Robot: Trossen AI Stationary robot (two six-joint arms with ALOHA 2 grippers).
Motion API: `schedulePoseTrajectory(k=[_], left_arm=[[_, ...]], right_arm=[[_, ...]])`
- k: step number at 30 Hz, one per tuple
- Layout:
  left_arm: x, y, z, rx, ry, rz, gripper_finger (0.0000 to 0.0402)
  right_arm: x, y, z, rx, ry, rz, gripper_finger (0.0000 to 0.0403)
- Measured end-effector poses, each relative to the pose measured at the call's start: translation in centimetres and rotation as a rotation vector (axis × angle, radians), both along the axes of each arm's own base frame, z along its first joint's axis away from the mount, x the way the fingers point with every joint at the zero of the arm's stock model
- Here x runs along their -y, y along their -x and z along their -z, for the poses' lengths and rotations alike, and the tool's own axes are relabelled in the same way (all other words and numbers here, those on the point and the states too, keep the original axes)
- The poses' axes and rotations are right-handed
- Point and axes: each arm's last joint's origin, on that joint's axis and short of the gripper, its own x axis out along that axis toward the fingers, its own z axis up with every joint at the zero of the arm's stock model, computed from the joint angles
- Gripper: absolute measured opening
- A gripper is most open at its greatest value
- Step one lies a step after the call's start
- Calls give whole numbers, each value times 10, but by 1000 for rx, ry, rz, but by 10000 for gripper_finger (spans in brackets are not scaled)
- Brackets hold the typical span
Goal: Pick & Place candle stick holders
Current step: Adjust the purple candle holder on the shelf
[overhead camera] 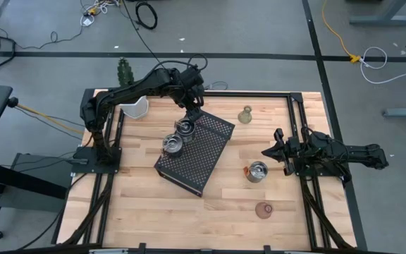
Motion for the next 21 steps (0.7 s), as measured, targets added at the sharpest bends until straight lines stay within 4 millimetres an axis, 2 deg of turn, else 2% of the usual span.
schedulePoseTrajectory(k=[9,21], left_arm=[[0,2,-7,29,-21,5,180],[2,4,-58,194,-72,47,180]], right_arm=[[0,0,0,0,0,0,12],[0,0,0,0,0,0,12]])
